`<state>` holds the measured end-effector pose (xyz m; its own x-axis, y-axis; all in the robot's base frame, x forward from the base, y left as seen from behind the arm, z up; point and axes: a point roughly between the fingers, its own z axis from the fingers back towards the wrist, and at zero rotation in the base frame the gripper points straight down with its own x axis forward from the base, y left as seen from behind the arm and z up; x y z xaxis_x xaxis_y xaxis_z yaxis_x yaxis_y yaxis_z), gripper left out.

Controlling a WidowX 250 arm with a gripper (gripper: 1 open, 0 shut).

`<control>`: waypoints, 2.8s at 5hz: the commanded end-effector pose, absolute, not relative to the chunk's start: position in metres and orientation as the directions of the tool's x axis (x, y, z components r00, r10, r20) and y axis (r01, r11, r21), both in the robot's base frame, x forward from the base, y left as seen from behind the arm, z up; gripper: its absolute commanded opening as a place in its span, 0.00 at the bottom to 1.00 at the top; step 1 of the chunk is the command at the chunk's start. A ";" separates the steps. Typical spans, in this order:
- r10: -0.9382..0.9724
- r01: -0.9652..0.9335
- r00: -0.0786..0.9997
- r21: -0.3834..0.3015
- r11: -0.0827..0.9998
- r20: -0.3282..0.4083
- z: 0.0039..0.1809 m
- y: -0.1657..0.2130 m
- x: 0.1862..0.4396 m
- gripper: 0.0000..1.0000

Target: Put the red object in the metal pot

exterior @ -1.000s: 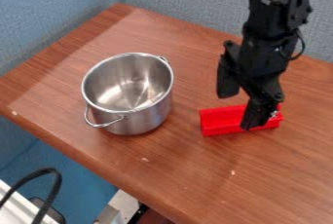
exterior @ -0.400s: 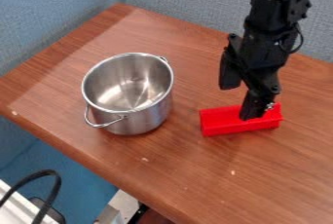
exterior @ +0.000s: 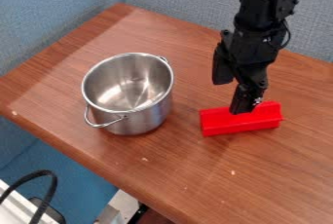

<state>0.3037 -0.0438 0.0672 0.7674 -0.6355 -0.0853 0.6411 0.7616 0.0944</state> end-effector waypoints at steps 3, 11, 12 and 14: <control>-0.746 0.744 0.664 0.135 0.654 -0.047 0.071 -0.034 0.314 1.00; -0.566 0.560 0.824 0.194 0.805 -0.031 0.039 -0.039 0.310 0.00; -0.566 0.561 0.823 0.197 0.804 -0.032 0.048 -0.028 0.310 0.00; -0.667 0.658 0.745 0.192 0.728 -0.022 0.042 -0.009 0.306 0.00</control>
<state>0.3005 -0.0143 0.0256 0.7376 -0.6721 -0.0648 0.6727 0.7231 0.1568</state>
